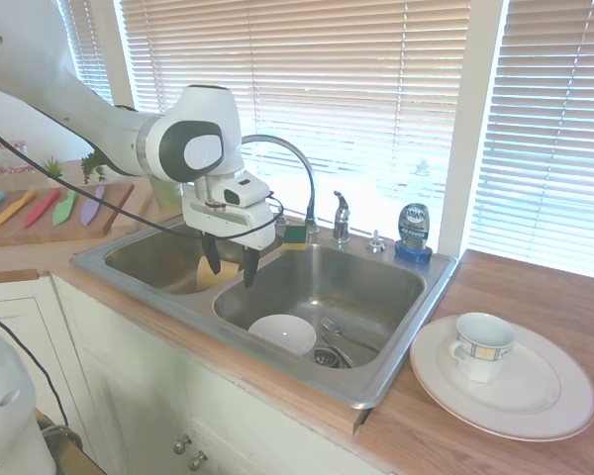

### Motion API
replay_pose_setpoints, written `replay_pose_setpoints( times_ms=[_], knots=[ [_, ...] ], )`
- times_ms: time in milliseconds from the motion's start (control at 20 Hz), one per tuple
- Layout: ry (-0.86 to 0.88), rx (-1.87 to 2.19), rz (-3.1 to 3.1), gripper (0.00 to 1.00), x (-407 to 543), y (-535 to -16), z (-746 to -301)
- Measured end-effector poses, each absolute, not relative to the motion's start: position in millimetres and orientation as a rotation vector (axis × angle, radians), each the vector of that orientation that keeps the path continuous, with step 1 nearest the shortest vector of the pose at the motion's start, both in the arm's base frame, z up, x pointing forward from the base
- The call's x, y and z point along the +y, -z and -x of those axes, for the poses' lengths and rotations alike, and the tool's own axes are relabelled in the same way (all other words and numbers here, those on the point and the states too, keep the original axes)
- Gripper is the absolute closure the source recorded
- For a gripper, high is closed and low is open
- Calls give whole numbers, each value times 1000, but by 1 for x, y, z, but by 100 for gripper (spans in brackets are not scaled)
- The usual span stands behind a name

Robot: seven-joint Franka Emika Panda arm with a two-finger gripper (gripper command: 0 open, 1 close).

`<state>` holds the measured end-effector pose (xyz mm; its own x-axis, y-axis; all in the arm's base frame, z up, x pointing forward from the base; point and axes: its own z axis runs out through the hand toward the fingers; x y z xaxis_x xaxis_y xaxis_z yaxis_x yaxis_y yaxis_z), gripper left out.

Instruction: Turn off the faucet

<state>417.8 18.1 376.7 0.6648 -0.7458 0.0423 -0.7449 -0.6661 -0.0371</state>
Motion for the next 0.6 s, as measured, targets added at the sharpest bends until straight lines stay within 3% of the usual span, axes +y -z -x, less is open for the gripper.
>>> replay_pose_setpoints(
  times_ms=[600],
  knots=[
    [84, 1300, 2841, 100, 11, -377, -418]
  ],
)
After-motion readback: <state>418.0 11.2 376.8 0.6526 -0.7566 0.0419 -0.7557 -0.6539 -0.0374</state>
